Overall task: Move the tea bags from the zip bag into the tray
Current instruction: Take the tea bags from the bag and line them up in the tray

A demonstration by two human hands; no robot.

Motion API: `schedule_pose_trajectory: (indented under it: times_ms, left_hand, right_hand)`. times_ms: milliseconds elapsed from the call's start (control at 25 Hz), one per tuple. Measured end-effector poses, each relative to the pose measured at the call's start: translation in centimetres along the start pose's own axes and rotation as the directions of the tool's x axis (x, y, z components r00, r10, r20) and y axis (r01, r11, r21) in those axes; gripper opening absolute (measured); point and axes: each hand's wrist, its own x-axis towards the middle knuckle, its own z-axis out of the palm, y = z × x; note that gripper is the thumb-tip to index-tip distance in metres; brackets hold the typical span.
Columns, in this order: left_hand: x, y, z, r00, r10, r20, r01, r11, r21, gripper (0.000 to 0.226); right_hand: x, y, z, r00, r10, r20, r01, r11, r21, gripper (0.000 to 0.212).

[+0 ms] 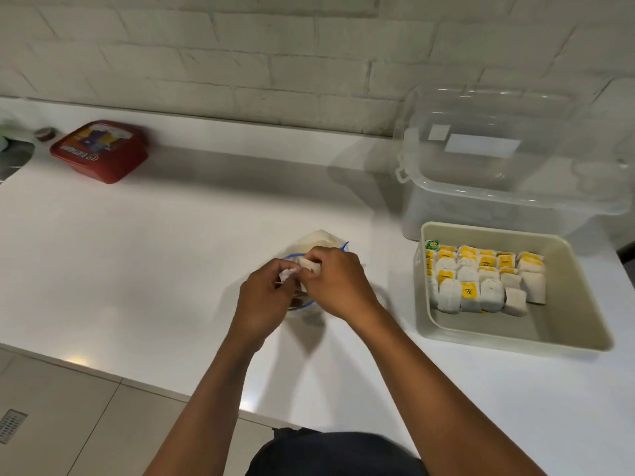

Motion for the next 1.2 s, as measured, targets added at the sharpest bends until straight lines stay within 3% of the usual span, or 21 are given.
schedule_pose_trajectory:
  times_ms: [80, 240, 400, 520, 680, 920, 1120, 1200]
  left_hand:
    - [-0.5, 0.9, 0.0, 0.998, -0.041, 0.043, 0.047, 0.985, -0.165, 0.013]
    - [-1.3, 2.6, 0.9, 0.996, -0.028, 0.084, 0.052, 0.950, -0.308, 0.012]
    - [-1.9, 4.2, 1.9, 0.997, -0.040, 0.072, 0.066, 0.913, -0.403, 0.014]
    - [-2.0, 5.4, 2.9, 0.996, -0.030, 0.090, 0.063, 0.917, -0.395, 0.017]
    - [-2.3, 6.5, 4.6, 0.992, -0.010, 0.125, 0.057, 0.925, -0.376, 0.011]
    - [-2.3, 7.9, 7.6, 0.984, -0.006, 0.180, 0.077, 0.917, -0.392, 0.013]
    - [-2.5, 9.1, 10.3, 0.974, -0.046, 0.222, 0.123, 0.930, -0.345, 0.019]
    - [-2.7, 9.6, 11.3, 0.968, -0.028, 0.248, 0.101, 0.952, -0.289, 0.022]
  right_hand:
    - [-0.3, 0.9, -0.9, 0.991, 0.094, 0.095, -0.118, 0.951, 0.286, 0.018]
    - [-1.4, 2.2, -2.4, 0.953, 0.106, 0.286, -0.279, 0.677, 0.681, 0.017]
    - [-2.1, 2.8, -4.6, 0.941, 0.075, 0.330, -0.326, 0.469, 0.821, 0.014]
    - [-2.5, 3.5, -5.9, 0.945, 0.136, 0.296, -0.326, 0.356, 0.876, 0.012]
    - [-3.1, 4.7, -7.2, 0.955, 0.195, 0.224, -0.285, 0.397, 0.872, 0.012]
    - [-4.1, 6.4, -9.7, 0.944, 0.274, 0.184, -0.270, 0.319, 0.909, 0.002]
    - [-4.7, 8.3, -12.2, 0.946, 0.291, 0.140, -0.229, 0.297, 0.927, 0.025]
    - [-5.2, 9.4, -13.1, 0.953, 0.280, 0.114, -0.209, 0.337, 0.918, 0.027]
